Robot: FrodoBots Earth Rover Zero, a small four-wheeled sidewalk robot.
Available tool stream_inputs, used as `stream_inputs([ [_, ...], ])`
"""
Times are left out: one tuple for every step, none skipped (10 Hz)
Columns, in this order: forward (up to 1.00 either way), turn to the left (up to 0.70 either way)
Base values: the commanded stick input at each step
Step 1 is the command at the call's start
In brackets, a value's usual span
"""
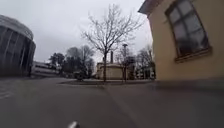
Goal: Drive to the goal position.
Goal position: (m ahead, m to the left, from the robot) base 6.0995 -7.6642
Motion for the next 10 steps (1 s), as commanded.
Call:
stream_inputs([
  [1.00, 0.00],
  [1.00, 0.00],
  [1.00, 0.00],
  [1.00, 0.00],
  [1.00, 0.00],
  [1.00, 0.00],
  [1.00, 0.00],
  [1.00, 0.00],
  [1.00, 0.00],
  [1.00, 0.00],
])
